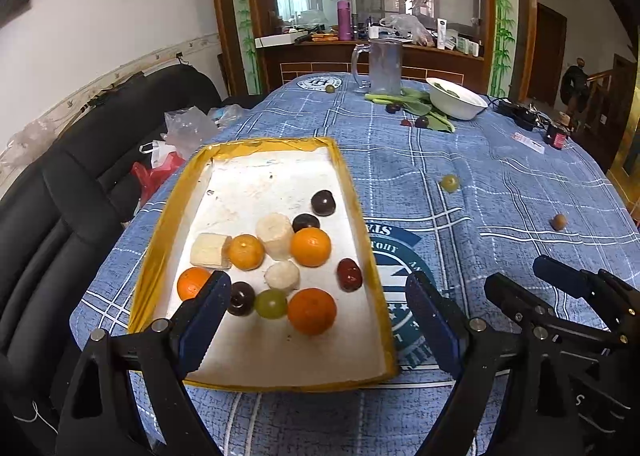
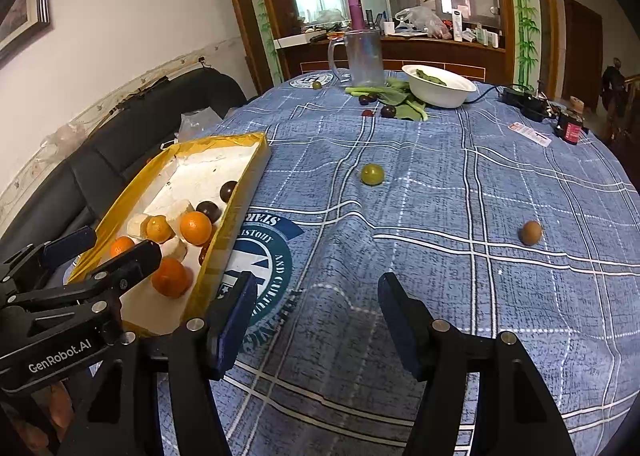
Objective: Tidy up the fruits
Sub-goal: 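Move both grippers back to the last loose fruits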
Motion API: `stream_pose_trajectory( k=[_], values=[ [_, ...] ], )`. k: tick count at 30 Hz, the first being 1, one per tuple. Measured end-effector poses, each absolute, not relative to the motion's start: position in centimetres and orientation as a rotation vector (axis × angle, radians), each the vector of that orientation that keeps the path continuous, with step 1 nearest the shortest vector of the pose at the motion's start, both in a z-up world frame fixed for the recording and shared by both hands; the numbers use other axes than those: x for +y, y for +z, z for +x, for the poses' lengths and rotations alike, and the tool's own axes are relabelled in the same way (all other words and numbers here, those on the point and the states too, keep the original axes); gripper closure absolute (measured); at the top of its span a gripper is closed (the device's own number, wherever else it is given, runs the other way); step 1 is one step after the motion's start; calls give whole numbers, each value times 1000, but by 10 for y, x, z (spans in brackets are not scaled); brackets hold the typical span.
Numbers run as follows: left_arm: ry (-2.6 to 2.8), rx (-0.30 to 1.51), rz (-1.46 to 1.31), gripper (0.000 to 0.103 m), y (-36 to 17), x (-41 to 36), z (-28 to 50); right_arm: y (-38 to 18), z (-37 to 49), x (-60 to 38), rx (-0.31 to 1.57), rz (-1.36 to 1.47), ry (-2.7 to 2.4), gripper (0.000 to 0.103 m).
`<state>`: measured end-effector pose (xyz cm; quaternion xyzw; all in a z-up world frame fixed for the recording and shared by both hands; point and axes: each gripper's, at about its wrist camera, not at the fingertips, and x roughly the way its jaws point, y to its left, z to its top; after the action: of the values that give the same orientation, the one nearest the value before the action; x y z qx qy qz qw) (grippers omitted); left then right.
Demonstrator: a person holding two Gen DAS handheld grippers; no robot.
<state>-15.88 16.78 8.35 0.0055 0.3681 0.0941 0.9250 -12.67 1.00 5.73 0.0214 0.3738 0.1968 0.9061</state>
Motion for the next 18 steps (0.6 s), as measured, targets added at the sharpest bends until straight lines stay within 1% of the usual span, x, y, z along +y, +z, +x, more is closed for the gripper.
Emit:
stream_pose_trajectory(
  k=[9, 18],
  values=[
    [197, 721, 42, 15, 90, 157, -163, 58, -126, -12, 756, 55, 372, 33],
    [106, 749, 24, 15, 95, 153, -137, 56, -105, -118, 781, 95, 149, 33]
  ],
)
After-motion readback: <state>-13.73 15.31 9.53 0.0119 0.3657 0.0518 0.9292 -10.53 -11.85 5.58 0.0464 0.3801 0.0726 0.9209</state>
